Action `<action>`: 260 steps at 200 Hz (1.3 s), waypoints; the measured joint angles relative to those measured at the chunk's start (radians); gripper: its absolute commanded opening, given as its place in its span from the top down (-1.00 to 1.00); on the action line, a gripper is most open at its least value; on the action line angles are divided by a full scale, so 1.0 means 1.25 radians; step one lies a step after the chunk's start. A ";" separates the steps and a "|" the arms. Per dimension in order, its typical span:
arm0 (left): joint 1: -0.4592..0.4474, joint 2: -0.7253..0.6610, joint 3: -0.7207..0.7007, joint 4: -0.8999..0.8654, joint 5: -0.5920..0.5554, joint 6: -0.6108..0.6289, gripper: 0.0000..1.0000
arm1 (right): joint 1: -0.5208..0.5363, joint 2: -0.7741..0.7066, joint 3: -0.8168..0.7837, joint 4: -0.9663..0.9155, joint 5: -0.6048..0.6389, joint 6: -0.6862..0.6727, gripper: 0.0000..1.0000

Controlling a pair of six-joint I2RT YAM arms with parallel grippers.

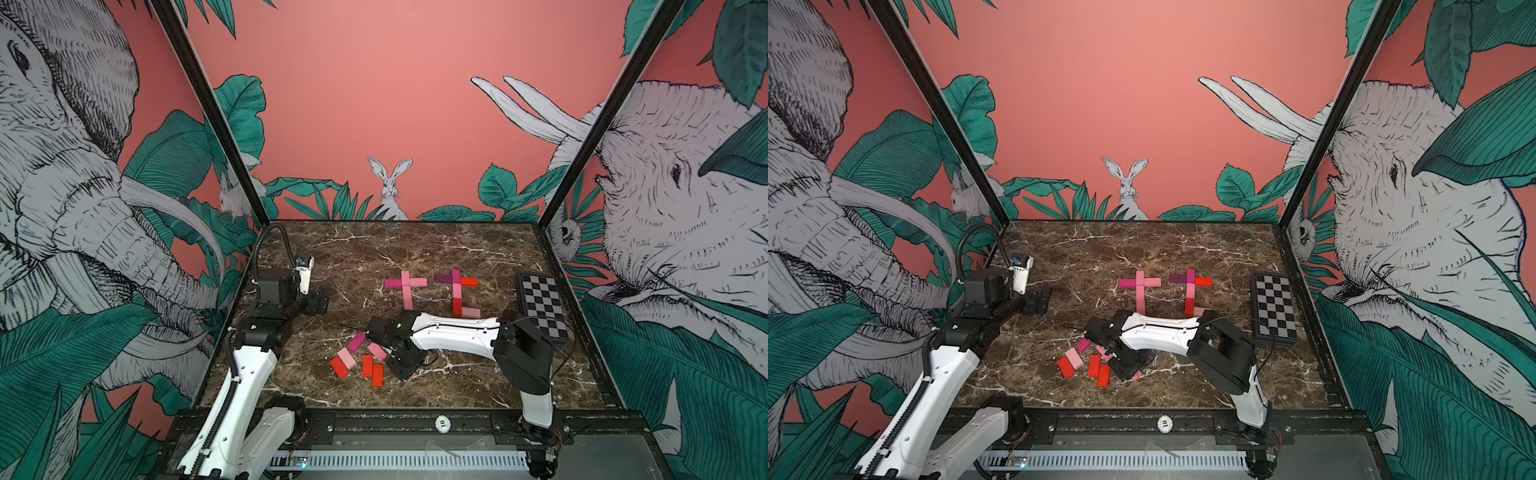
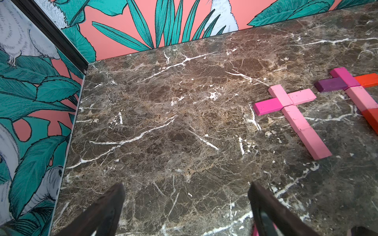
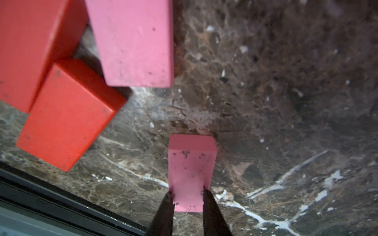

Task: Assemble the letter t with building blocks
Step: Pick up the building block from the center of the board.

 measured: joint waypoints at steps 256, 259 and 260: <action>0.001 -0.014 0.000 0.001 0.000 0.000 -0.94 | -0.080 -0.059 -0.064 0.025 -0.002 -0.282 1.00; 0.001 -0.015 0.000 0.001 0.000 0.000 -0.94 | -0.088 -0.068 -0.066 0.025 -0.004 -0.298 1.00; 0.001 -0.016 0.000 0.001 0.000 0.000 -0.94 | -0.091 -0.072 -0.067 0.025 -0.004 -0.303 1.00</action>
